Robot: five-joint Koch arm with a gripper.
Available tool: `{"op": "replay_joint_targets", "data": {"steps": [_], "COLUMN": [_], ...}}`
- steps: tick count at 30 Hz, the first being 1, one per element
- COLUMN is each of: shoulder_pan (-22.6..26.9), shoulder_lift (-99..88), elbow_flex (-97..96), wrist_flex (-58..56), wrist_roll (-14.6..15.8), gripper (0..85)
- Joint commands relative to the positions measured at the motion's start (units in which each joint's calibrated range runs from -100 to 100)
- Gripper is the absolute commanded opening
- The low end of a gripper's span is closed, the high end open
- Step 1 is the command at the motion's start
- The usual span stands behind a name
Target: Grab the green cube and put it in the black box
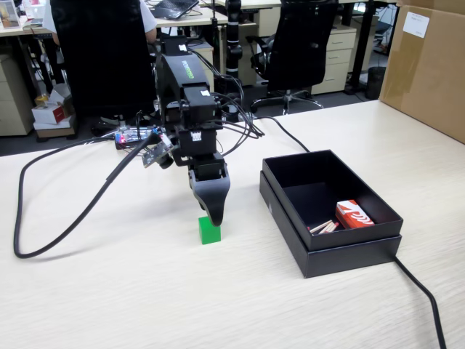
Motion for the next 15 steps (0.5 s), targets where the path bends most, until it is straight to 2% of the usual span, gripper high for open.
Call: {"op": "replay_joint_targets", "data": {"steps": [1,10,15], "shoulder_pan": [-0.15,-0.10,-0.10], "shoulder_lift": [0.09,3.64,6.28], "elbow_flex": [5.29,6.20,6.29], "wrist_flex": [-0.24,-0.24,-0.24], "wrist_roll": [0.05,0.00,-0.54], "gripper": [44.8,44.8,42.0]}}
